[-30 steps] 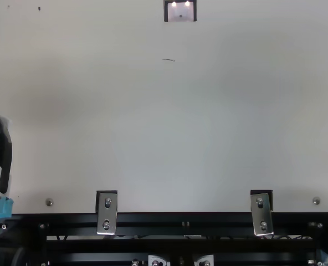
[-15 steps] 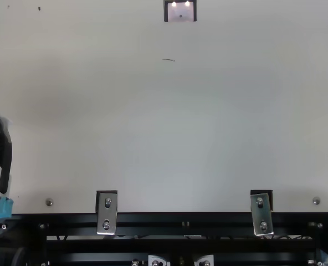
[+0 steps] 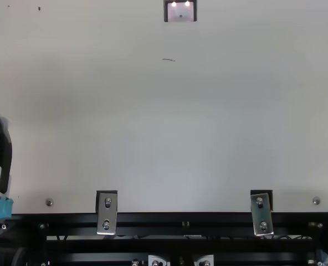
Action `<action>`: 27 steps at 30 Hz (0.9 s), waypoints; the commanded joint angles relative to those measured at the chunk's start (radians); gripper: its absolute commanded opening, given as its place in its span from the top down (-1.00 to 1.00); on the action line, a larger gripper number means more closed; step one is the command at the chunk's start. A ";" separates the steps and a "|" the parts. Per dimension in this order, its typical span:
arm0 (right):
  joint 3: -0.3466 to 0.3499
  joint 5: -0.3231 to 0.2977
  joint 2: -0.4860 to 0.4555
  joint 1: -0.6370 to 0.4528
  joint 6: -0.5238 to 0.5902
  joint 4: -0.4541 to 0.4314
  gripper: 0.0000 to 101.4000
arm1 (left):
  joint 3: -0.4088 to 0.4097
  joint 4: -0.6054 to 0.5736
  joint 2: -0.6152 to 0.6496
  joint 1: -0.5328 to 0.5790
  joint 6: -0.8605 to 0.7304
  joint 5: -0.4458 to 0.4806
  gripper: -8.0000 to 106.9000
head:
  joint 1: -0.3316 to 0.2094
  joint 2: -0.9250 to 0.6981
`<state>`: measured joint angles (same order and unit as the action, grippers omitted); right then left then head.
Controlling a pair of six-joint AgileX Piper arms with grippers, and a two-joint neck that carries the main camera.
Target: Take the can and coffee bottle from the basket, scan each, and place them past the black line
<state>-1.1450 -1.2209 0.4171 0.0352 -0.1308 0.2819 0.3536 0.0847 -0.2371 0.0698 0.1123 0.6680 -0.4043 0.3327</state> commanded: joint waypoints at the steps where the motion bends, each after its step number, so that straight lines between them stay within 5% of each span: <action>1: 0.004 0.001 0.001 0.005 -0.014 0.007 -1.00 | 0.000 0.000 0.000 0.000 0.000 0.000 -0.71 | -0.028 -0.009; 18: 0.025 0.001 -0.010 0.222 -0.225 -0.029 -1.00 | 0.000 0.000 0.000 0.000 0.000 0.000 -0.71 | -0.028 -0.009; 27: 0.022 0.001 -0.012 0.239 -0.257 -0.030 -1.00 | 0.000 0.000 0.000 0.000 0.000 0.000 -0.71 | -0.028 -0.009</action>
<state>-1.1233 -1.2200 0.4048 0.2741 -0.3875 0.2508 0.3536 0.0847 -0.2371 0.0698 0.1123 0.6680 -0.4043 0.3327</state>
